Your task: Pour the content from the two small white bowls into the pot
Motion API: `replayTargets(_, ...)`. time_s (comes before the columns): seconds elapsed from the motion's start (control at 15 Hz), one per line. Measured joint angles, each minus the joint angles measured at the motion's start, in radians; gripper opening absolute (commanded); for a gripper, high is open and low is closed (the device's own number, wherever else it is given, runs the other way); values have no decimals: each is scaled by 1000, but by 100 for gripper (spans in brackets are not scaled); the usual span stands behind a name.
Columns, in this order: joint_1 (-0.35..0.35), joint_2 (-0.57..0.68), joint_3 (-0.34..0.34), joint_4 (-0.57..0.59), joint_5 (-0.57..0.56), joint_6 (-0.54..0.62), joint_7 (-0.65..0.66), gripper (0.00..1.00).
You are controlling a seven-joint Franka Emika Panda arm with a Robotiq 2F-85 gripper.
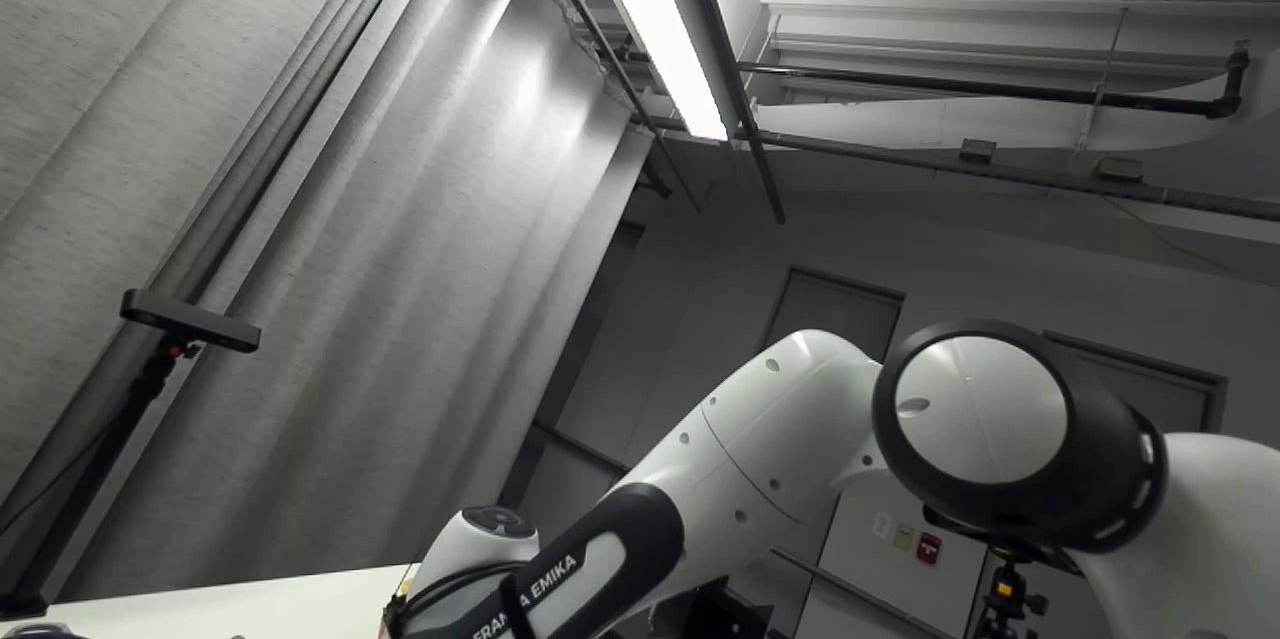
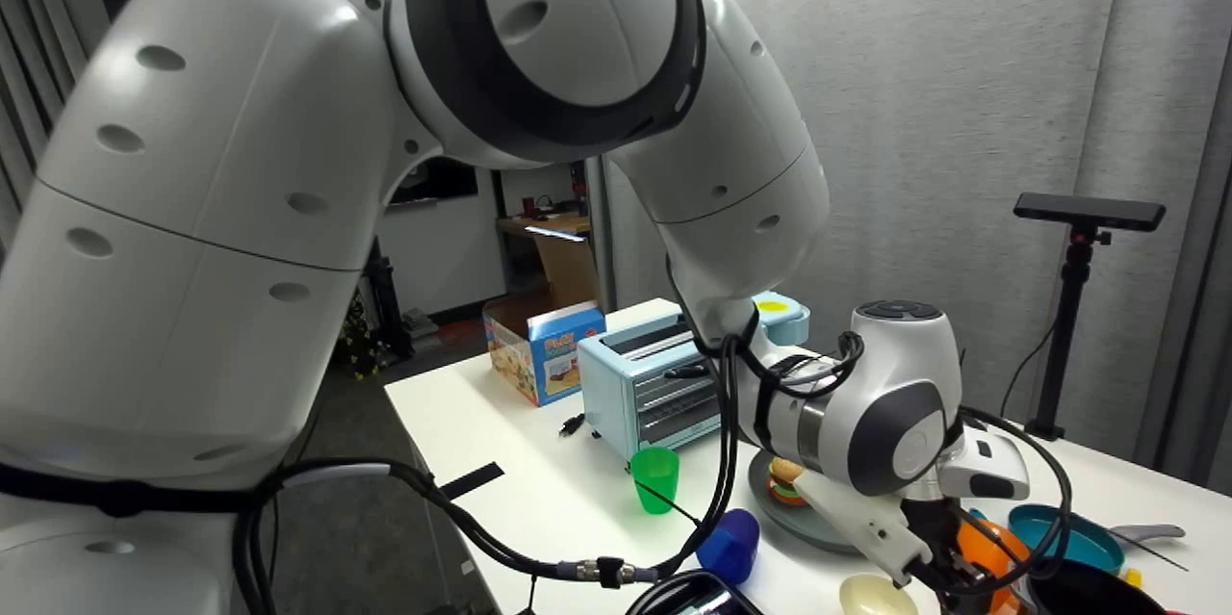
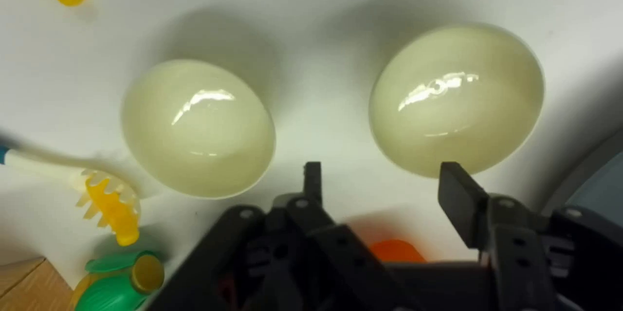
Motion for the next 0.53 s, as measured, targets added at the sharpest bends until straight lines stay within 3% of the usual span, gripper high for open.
replayTargets(0.07, 0, 0, -5, 11, 13, -3, -4, 100)
replayTargets(0.53, -3, 6, -95, 79, 64, -3, 2, 100)
